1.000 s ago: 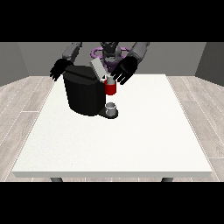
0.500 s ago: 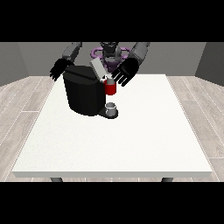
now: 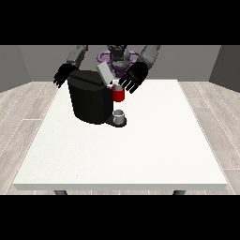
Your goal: Insert the coffee pod into the coffee machine and close the lid
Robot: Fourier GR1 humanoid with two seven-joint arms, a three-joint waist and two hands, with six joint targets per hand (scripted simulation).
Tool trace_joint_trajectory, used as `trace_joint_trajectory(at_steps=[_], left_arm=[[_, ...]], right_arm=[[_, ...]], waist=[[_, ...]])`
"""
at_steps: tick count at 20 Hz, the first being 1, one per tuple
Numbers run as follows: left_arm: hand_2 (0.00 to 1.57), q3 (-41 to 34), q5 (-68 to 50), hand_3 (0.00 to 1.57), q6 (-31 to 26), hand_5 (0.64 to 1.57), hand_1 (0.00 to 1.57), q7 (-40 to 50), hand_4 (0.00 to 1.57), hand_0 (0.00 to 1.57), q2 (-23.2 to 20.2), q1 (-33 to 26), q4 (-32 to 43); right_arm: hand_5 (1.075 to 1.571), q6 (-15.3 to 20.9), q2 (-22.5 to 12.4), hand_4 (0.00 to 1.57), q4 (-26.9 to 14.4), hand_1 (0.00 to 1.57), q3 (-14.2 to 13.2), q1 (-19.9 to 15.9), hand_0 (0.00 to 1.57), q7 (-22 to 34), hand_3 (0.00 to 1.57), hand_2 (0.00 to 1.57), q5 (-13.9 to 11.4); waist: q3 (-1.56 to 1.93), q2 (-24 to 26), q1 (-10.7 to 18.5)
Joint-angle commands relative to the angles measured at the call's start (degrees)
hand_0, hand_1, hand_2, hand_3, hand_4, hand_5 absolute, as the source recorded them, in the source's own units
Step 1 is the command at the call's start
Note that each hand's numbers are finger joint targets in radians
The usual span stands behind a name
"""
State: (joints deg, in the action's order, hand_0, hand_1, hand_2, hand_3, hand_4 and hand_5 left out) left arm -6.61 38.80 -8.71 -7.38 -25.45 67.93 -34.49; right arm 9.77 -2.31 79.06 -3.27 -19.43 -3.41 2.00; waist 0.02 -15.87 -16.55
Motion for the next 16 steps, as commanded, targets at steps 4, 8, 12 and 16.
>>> trace_joint_trajectory(at_steps=[4, 8, 12, 16], left_arm=[[1.12, 0.73, 1.03, 0.96, 1.08, 1.571, 1.05, -2.39, 0.36, 1.05, 0.38, -1.91, -0.76], [1.09, 0.32, 1.62, 0.90, 1.23, 1.571, 1.02, -0.71, 0.37, 1.02, -0.08, -0.25, 0.49], [0.00, 3.49, 4.18, 0.00, -0.53, 1.571, 0.00, -2.90, 0.00, 0.00, 0.13, -2.17, 0.61], [0.00, 3.75, 5.03, 0.00, -0.66, 1.571, 0.00, -2.45, 0.00, 0.00, 0.24, -1.77, 0.80]], right_arm=[[1.571, -1.70, -1.97, 0.46, -1.14, 0.00, -3.02, -1.09, 0.00, -0.74, 0.00, 0.00, 2.53], [1.571, -0.65, 0.11, 0.41, 0.76, 0.00, 0.48, 0.77, 0.00, -0.38, 0.00, 0.00, 0.29], [1.571, 0.98, 1.04, 0.37, 0.09, 0.00, 1.01, 1.58, 0.00, 0.42, 0.00, 0.00, -0.72], [1.571, 1.17, 0.32, 0.34, 0.49, 0.00, 0.93, -0.58, 0.00, 2.42, 0.00, 0.00, -0.92]], waist=[[0.00, -0.24, 1.64], [-0.01, 0.18, -0.81], [-0.01, 0.49, 0.00], [-0.02, 0.10, 0.18]])
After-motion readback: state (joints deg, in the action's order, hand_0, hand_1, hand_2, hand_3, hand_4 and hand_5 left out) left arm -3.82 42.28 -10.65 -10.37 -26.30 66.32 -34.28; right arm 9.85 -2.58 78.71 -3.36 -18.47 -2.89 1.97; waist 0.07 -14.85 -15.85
